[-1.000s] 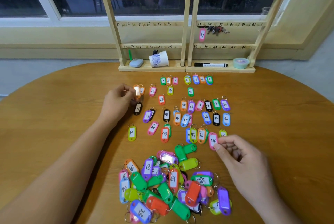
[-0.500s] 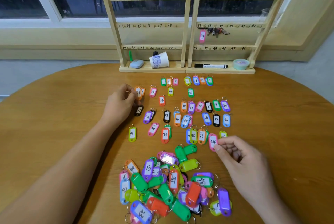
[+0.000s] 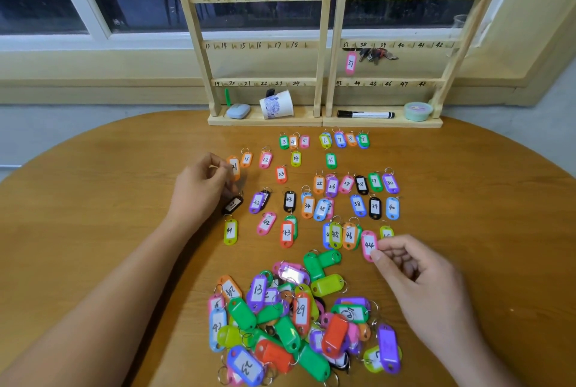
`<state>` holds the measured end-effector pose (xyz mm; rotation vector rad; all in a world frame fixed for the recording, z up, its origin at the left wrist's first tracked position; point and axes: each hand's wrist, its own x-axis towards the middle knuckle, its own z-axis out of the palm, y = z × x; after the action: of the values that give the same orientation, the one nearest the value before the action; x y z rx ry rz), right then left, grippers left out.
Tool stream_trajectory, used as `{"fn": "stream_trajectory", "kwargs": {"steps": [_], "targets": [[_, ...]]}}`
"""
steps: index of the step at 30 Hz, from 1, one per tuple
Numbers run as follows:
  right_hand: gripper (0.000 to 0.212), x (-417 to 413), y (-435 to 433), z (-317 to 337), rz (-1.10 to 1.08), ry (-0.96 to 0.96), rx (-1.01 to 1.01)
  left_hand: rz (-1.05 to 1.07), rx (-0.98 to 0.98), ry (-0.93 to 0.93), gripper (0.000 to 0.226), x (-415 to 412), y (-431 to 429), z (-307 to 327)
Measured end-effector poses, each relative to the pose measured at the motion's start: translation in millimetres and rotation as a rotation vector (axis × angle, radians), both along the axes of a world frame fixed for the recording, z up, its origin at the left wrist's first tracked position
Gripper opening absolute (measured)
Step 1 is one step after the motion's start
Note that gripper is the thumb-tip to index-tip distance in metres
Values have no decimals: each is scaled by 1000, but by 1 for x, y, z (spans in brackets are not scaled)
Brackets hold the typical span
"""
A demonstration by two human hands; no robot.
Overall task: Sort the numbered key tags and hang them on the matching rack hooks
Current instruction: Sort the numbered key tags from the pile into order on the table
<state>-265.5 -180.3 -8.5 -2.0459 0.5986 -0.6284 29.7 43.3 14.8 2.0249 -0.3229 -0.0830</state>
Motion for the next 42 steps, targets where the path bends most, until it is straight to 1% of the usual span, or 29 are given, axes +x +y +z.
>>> {"fn": "stream_trajectory", "kwargs": {"steps": [2,6,10,14,19,22,25,28,31,33,37,42], "targets": [[12,0,0,-1,-1,-1,11,25,-5,0,15,6,-4,1],[13,0,-1,-1,-2,6,11,10,154,14,17,15,-10,-1],[17,0,-1,-1,-26,-1,9,-3,263,13,19,23,-10,-2],[8,1,-4,0,-3,-43,112,-43,377,-58,20,25,-10,-7],[8,13,-4,16,32,-104,224,-28,378,-103,23,19,-2,-5],[9,21,-7,26,71,-98,254,-103,391,-68,23,12,12,0],[8,29,-12,31,101,-72,282,-180,413,-38,28,10,21,3],[7,37,-16,35,122,-53,285,-228,426,-15,24,12,24,4],[10,45,-20,41,155,-28,270,-232,424,-27,21,12,24,3],[12,52,-24,47,162,-2,240,-210,427,-54,18,11,22,1],[10,65,-32,56,148,66,171,-177,511,-139,11,10,17,-4],[9,77,-17,55,200,144,201,-169,497,-171,9,7,14,-8]]}}
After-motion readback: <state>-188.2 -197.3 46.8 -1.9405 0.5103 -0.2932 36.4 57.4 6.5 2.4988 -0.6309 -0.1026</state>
